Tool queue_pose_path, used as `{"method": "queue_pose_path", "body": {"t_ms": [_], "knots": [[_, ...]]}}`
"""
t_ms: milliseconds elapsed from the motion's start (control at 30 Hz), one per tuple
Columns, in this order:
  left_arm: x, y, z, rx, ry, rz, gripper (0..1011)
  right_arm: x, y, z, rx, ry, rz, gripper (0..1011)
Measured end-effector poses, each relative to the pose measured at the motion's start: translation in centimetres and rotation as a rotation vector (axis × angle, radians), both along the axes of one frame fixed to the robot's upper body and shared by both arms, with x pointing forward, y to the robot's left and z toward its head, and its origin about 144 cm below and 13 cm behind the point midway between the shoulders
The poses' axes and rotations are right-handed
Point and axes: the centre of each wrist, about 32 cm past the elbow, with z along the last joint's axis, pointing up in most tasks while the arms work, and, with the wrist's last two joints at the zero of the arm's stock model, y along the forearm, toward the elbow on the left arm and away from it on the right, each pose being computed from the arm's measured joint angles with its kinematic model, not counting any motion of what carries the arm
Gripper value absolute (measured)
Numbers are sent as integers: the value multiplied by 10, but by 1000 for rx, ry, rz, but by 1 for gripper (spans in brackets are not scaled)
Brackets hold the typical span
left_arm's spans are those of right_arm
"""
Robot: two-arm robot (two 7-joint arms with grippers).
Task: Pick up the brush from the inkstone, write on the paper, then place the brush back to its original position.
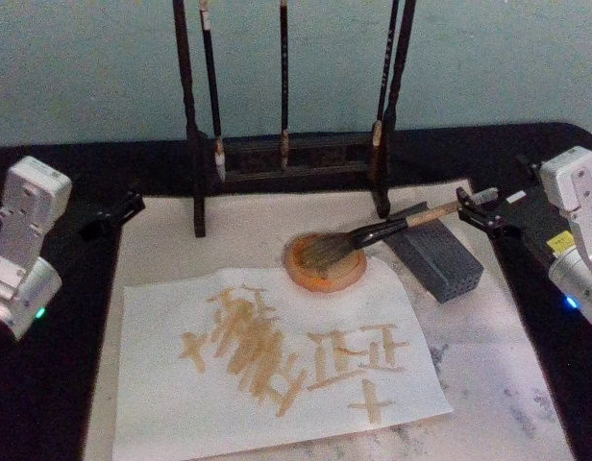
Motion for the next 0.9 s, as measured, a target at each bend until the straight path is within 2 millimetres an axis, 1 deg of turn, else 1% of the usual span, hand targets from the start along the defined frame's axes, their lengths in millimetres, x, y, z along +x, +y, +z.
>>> {"method": "queue_pose_path", "body": {"t_ms": [900], "knots": [[0,0,0,0,0,0,1002,0,0,0,0,0,0,1008]]}}
